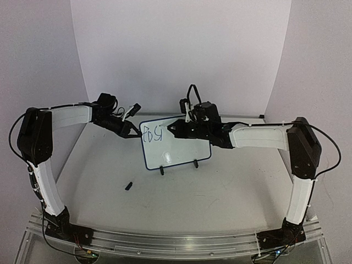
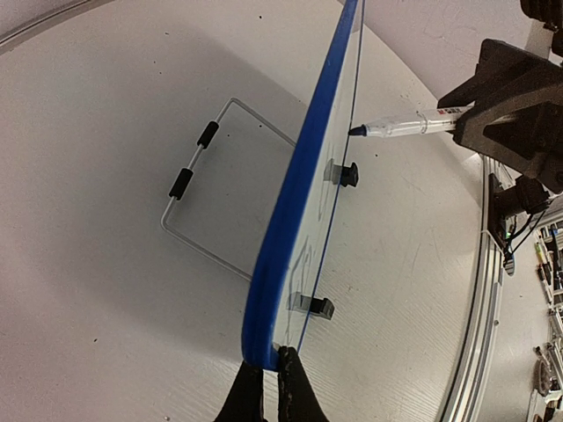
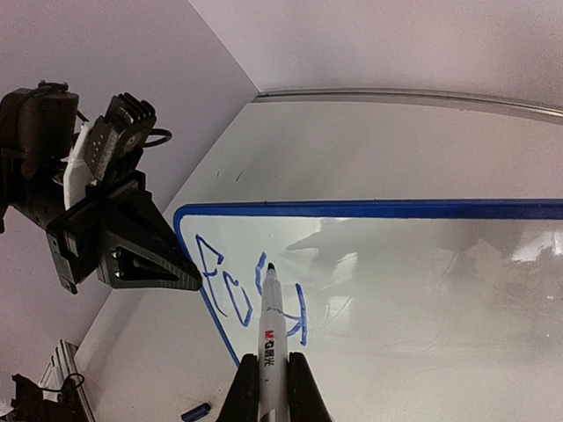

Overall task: Write a sentence on the whiteboard
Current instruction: Write on the whiteboard with the whiteboard marker without the cap.

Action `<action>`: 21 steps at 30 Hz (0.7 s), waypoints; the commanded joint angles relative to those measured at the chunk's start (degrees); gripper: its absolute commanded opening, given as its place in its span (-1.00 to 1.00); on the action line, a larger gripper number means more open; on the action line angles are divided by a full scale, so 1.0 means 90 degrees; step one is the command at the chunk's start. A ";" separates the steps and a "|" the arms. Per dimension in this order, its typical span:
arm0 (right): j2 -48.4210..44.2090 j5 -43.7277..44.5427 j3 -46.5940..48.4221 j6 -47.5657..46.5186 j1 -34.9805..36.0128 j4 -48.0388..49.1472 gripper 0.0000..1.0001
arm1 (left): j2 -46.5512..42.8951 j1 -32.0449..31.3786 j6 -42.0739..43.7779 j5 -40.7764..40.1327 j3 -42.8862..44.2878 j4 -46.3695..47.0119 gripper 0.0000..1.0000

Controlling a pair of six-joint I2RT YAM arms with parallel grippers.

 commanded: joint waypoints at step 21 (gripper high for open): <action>-0.0716 -0.0184 -0.0450 -0.0321 0.0032 0.0442 -1.00 | -0.0327 -0.0025 0.0330 -0.0294 0.0137 -0.0078 -1.00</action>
